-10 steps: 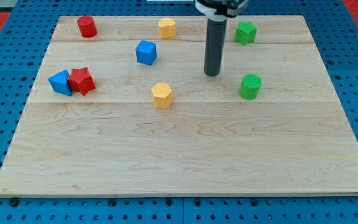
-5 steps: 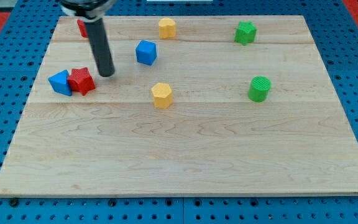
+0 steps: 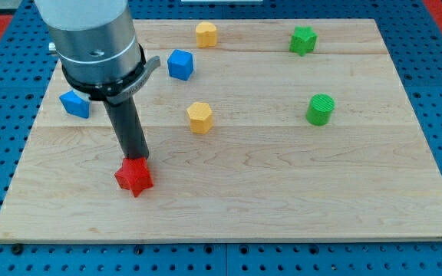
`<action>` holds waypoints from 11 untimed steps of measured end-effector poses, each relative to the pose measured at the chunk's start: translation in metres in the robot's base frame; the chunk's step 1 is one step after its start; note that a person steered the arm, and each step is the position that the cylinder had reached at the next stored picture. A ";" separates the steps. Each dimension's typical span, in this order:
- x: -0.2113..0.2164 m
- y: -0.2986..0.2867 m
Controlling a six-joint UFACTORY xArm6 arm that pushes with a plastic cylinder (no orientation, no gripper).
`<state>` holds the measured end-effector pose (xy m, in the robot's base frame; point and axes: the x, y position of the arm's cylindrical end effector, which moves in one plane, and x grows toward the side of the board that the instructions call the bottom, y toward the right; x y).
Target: Push the red star vertical to the green circle
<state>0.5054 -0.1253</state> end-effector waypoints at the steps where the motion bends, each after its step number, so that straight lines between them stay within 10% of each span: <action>1: 0.000 -0.058; 6: 0.051 0.197; 8: 0.040 0.109; 11: 0.009 0.230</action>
<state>0.5149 0.1047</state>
